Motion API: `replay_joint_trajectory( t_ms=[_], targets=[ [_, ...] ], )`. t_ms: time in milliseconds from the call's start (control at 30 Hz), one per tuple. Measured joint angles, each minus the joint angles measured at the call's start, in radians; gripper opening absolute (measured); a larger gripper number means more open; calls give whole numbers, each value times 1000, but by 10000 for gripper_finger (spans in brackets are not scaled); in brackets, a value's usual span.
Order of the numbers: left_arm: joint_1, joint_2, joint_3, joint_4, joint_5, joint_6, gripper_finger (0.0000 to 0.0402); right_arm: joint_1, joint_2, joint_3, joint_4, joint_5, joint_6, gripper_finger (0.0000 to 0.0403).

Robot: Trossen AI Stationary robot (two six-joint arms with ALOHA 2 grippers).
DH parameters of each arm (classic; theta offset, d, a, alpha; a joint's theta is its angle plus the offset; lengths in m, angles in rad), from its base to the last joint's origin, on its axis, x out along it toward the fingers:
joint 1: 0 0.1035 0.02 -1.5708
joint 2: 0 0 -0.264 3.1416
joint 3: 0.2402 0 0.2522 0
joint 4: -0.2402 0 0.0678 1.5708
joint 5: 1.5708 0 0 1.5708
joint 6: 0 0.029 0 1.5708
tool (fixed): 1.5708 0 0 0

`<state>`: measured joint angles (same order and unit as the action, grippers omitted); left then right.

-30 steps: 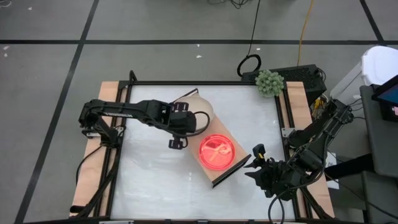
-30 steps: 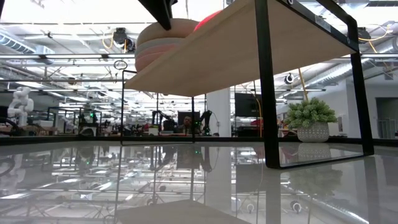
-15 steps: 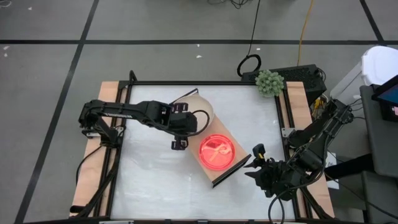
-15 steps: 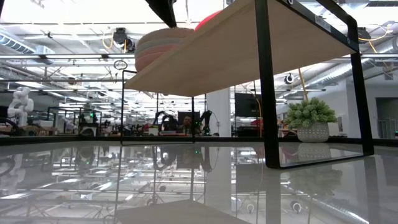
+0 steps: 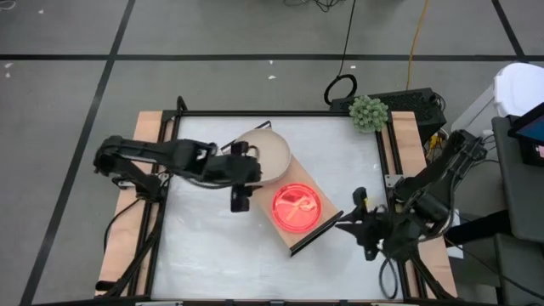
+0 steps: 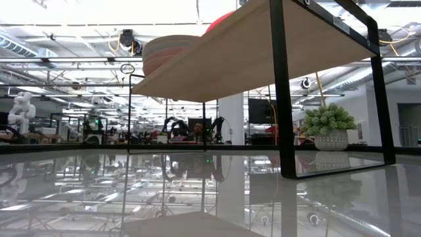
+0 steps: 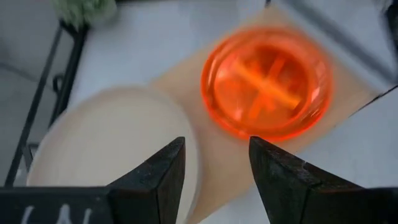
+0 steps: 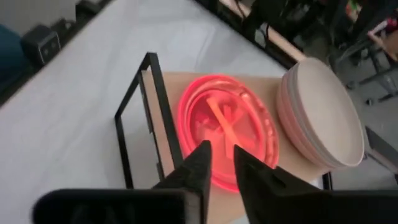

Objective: Place and stack plates onto a shelf
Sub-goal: Return to Home Position

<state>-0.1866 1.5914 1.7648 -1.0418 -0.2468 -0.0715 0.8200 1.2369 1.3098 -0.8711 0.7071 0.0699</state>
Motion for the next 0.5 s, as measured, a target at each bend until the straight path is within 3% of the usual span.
replay_joint_trajectory(
  t_ms=[167, 500],
  targets=[
    [-67, -104, -103, 146, -42, 14, 178, -10, -163, -151, 156, -2, -72, 5],
    [-99, -356, -513, 537, -43, 63, 84, -19, -471, -455, 472, -28, -222, 1]
  ],
)
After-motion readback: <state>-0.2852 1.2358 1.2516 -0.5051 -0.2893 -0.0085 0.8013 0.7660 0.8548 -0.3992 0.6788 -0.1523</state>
